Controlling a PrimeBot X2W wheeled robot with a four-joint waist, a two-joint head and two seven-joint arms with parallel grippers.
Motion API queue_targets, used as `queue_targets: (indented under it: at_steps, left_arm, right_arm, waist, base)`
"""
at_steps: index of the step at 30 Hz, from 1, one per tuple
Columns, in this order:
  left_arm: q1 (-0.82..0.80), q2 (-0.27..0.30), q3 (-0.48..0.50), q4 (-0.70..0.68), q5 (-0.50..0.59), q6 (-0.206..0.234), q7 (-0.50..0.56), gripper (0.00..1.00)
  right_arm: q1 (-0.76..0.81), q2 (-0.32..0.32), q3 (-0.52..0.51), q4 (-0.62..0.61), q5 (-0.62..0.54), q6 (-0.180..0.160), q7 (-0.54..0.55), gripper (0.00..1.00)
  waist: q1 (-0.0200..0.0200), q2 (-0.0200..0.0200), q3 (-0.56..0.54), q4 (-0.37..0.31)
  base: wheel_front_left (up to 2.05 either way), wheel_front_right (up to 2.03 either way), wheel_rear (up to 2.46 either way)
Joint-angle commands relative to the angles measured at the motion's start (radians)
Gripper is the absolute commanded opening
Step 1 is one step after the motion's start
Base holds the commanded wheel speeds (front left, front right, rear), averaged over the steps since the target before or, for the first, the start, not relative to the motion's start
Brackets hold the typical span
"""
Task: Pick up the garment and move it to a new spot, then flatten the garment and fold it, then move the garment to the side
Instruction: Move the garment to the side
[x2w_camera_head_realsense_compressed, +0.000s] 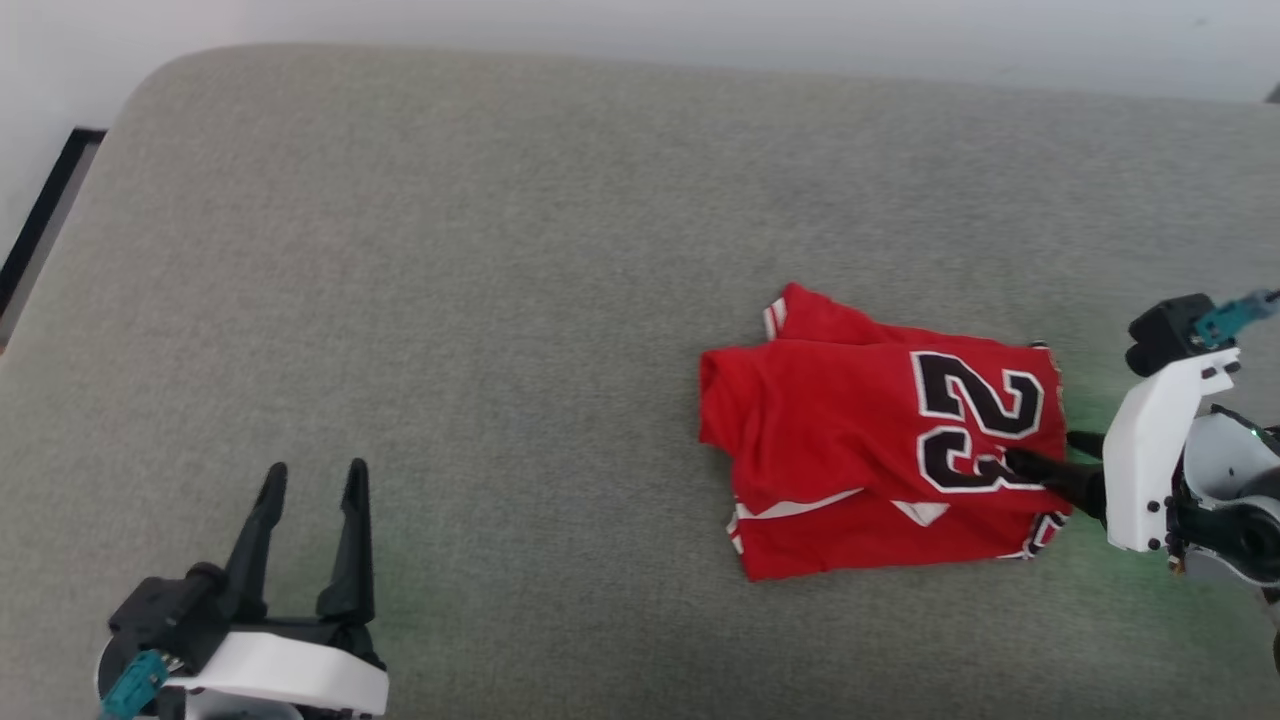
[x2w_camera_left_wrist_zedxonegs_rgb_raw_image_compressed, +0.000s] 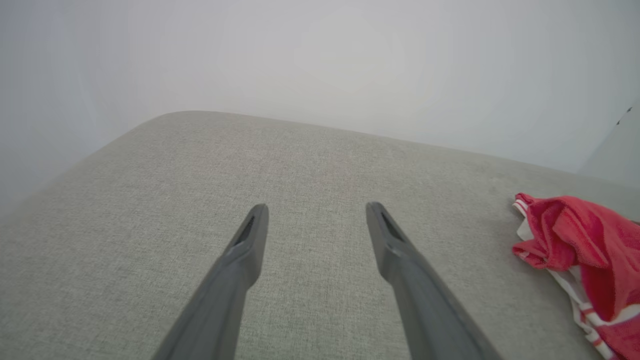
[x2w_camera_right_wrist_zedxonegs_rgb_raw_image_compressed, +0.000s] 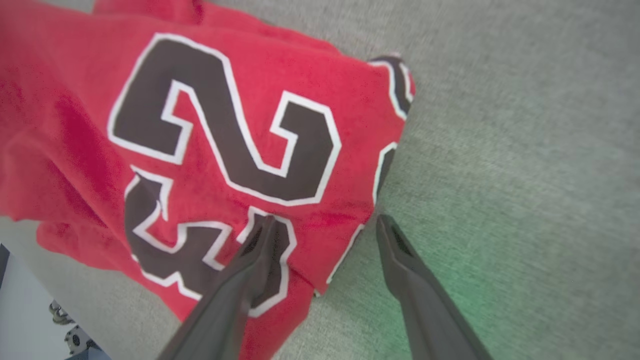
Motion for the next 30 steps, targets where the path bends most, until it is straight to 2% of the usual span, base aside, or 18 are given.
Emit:
queue_targets:
  at_steps: [1, 4, 11, 12, 20, 30]
  left_arm:
    - [-0.017, -0.001, -0.005, 0.003, 0.001, -0.003, -0.005, 1.00]
    - [-0.030, -0.004, -0.017, 0.009, -0.002, -0.003, -0.005, 1.00]
    - [-0.043, -0.010, -0.021, 0.024, -0.017, -0.003, -0.005, 1.00]
    - [-0.042, -0.011, -0.021, 0.025, -0.019, -0.003, -0.005, 1.00]
    - [-0.069, 0.002, -0.013, 0.018, -0.028, -0.003, -0.005, 1.00]
    - [-0.127, 0.028, -0.019, -0.014, -0.015, -0.003, -0.005, 1.00]
  right_arm:
    - [-0.016, 0.007, 0.006, 0.013, 0.005, -0.001, 0.033, 1.00]
    - [-0.042, 0.026, 0.023, 0.054, -0.005, -0.001, 0.107, 1.00]
    - [-0.015, 0.122, 0.051, 0.138, 0.025, 0.000, 0.297, 0.98]
    - [-0.013, 0.125, 0.056, 0.127, 0.023, 0.000, 0.308, 0.00]
    - [-0.047, 0.078, -0.016, 0.026, -0.012, -0.001, 0.265, 0.00]
    - [-0.105, -0.013, -0.122, -0.087, -0.093, -0.001, 0.204, 0.00]
  waist:
    - [0.0000, 0.0000, 0.017, 0.020]
    - [0.0000, 0.0000, 0.032, 0.038]
    - [0.0000, 0.0000, 0.055, 0.060]
    - [0.0000, 0.0000, 0.058, 0.060]
    - [0.0000, 0.0000, 0.075, 0.025]
    - [0.0000, 0.0000, 0.096, -0.070]
  base:
    - [0.00, 0.00, 0.00]
    - [0.00, 0.00, 0.00]
    - [0.00, 0.00, 0.00]
    - [0.00, 0.00, 0.00]
    - [0.00, 0.00, 0.00]
    - [0.00, 0.00, 0.00]
